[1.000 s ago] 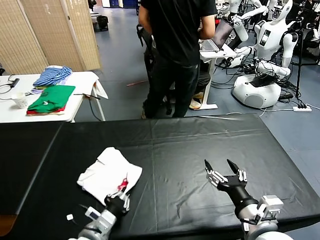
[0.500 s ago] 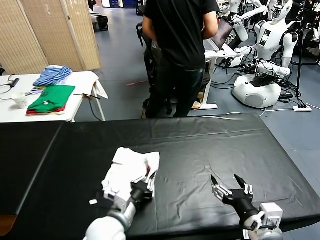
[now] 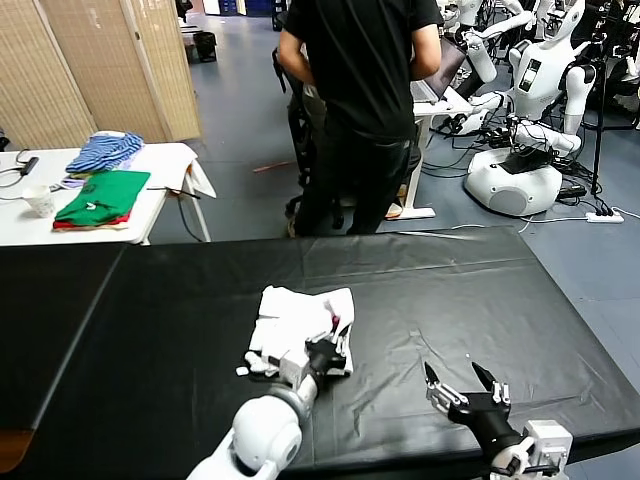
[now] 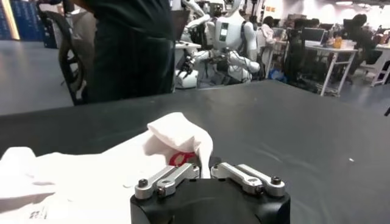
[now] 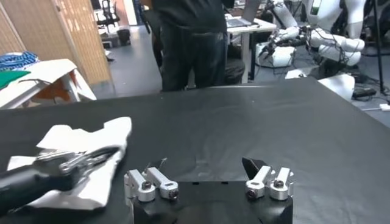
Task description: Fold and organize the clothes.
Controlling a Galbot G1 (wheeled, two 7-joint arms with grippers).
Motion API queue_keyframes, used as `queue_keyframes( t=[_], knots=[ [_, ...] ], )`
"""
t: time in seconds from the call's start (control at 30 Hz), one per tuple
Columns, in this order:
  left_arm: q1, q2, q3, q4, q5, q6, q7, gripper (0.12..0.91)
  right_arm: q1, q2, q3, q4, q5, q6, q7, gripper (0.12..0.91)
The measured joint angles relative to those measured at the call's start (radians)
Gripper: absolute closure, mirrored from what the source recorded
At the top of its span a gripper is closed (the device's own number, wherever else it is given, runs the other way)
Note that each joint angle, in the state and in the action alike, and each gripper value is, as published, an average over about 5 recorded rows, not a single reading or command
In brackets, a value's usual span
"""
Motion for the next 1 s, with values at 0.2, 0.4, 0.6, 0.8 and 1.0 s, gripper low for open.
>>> queue_keyframes(
  t=[0.2, 0.4, 0.6, 0.8, 1.0],
  knots=[
    [-0.027, -0.009, 0.007, 0.035, -0.023, 0.003, -0.02, 0.666, -0.001, 0.002, 0.001, 0.0, -0.002, 0.0, -0.002, 0.118],
    [-0.033, -0.024, 0.012, 0.043, -0.055, 0.008, -0.028, 0.306, -0.001, 0.002, 0.002, -0.001, -0.002, 0.0, -0.002, 0.118],
    [-0.033, -0.026, 0.013, 0.017, -0.12, 0.006, -0.025, 0.129, 0.003, -0.001, 0.004, -0.007, -0.002, 0.002, -0.002, 0.118],
    [-0.024, -0.012, 0.001, -0.039, -0.163, -0.058, 0.001, 0.123, 0.017, -0.01, 0.002, -0.016, -0.028, 0.04, -0.024, 0.118],
    [-0.001, 0.028, -0.046, -0.12, -0.143, -0.076, 0.002, 0.123, 0.037, -0.032, -0.01, -0.039, -0.094, 0.107, -0.08, 0.118]
  ],
)
